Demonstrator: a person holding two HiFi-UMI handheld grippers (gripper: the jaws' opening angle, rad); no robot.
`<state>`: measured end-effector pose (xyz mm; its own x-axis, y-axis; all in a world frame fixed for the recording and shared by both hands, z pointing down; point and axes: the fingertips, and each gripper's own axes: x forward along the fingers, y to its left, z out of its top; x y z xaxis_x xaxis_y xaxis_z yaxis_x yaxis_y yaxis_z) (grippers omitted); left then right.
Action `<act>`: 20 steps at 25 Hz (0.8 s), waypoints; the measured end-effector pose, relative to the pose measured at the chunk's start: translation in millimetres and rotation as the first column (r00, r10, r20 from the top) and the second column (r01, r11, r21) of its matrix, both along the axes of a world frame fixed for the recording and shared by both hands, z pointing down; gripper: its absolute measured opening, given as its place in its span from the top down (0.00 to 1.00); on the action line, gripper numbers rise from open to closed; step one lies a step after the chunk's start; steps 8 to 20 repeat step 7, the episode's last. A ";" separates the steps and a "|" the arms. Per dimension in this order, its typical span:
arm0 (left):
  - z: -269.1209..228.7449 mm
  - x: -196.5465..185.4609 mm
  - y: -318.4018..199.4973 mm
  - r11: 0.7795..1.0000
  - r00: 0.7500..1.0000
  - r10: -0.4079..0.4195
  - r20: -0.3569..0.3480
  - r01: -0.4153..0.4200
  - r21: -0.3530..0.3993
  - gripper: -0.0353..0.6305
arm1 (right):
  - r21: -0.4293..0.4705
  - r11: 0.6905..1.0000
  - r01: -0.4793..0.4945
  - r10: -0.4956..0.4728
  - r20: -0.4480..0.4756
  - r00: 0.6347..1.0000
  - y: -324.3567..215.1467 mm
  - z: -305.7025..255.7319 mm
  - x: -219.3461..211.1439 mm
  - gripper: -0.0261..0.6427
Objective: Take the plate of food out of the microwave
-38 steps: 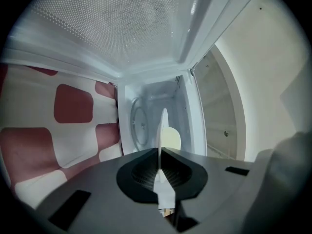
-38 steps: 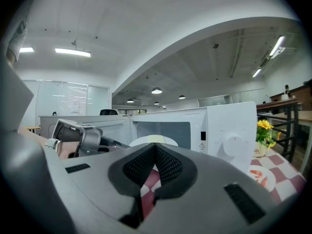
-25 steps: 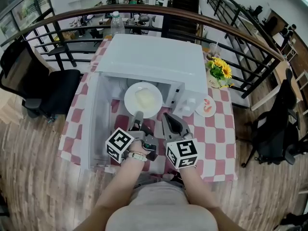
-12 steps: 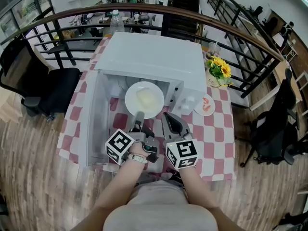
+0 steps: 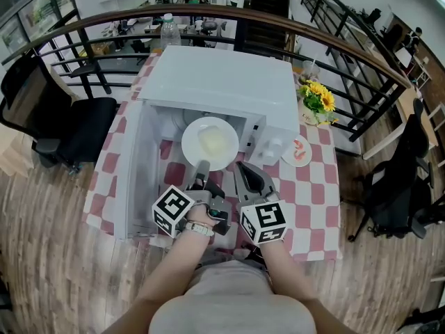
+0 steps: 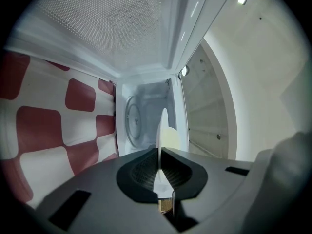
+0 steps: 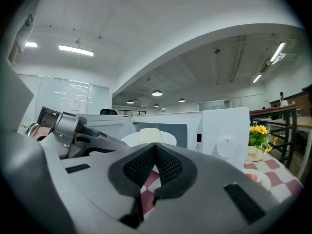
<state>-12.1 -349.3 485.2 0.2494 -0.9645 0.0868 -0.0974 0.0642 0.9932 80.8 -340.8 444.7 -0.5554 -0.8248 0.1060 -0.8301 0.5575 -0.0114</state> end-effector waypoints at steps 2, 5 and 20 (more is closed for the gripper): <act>0.0 -0.7 0.5 1.000 1.000 -0.005 -0.003 0.005 0.000 0.93 | 0.002 1.000 0.008 -0.008 0.000 1.000 0.6 0.0 -0.5 0.93; 0.0 -1.9 0.4 1.000 1.000 -0.008 0.005 0.008 0.006 0.93 | 0.004 1.000 0.011 -0.011 -0.001 1.000 0.8 0.7 -0.7 0.93; 0.1 -2.7 0.4 1.000 1.000 -0.010 0.008 0.010 0.009 0.93 | 0.006 1.000 0.011 -0.011 -0.002 1.000 1.0 0.9 -0.6 0.93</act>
